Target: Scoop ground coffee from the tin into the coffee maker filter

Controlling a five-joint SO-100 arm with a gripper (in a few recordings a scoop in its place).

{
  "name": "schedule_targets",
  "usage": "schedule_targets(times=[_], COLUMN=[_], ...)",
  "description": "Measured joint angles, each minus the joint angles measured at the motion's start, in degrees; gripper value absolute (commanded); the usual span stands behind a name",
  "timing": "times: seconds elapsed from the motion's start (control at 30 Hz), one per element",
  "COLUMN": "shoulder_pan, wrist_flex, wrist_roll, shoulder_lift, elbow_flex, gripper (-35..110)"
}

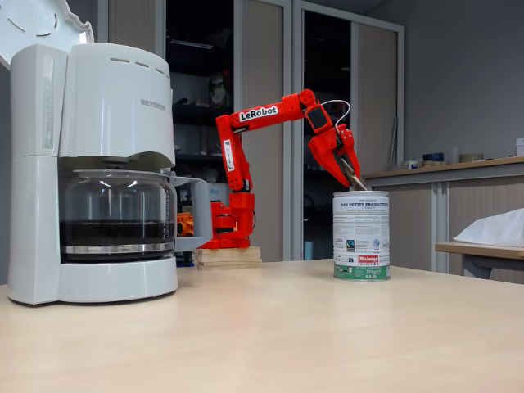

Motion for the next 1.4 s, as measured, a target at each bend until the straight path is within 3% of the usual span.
schedule_targets(times=[0.3, 0.53, 0.9, 1.4], shoulder_pan=[-1.5, -0.9, 0.0, 0.0], wrist_flex=[-6.6, -13.0, -15.2, -20.0], wrist_roll=[19.6, 28.1, 29.4, 29.6], shoulder_lift=[9.6, 20.4, 40.6, 49.2], elbow_flex=[9.2, 22.9, 38.5, 42.1], gripper=[0, 0, 0, 0])
